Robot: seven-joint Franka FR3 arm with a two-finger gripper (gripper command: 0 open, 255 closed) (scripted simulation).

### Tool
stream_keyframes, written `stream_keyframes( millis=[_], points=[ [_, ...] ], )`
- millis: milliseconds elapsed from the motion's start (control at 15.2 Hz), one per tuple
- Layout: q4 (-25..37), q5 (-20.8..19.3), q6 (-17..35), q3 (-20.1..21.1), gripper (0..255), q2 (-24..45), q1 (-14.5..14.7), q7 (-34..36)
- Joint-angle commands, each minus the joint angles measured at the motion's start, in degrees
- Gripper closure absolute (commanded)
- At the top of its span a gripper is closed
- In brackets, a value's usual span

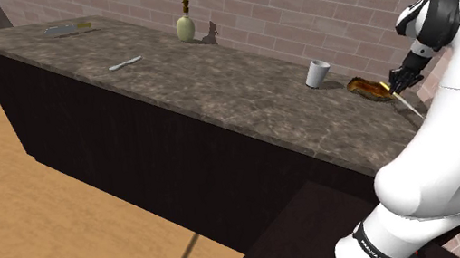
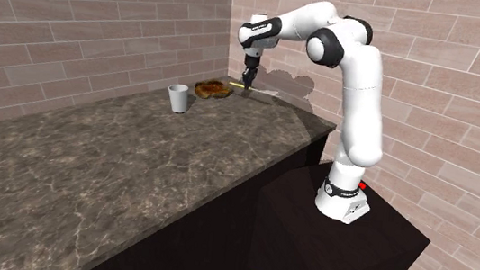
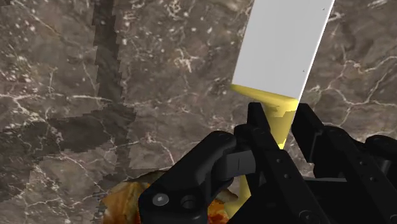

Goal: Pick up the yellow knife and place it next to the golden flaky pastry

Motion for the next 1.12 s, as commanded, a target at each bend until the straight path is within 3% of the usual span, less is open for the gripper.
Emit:
stream_keyframes(
  millis=[0,330,594,1056],
  points=[
    [3.8,2.2,-1.7,0.1,255,3.2,-3.0,-2.9],
    [15.9,7.6,-6.8,1.3,255,12.2,-12.6,-9.1],
    [29.4,11.6,-12.5,3.1,255,20.7,-21.9,-12.4],
    [24.5,12.1,-7.5,3.5,255,21.3,-20.9,-13.4]
  ],
)
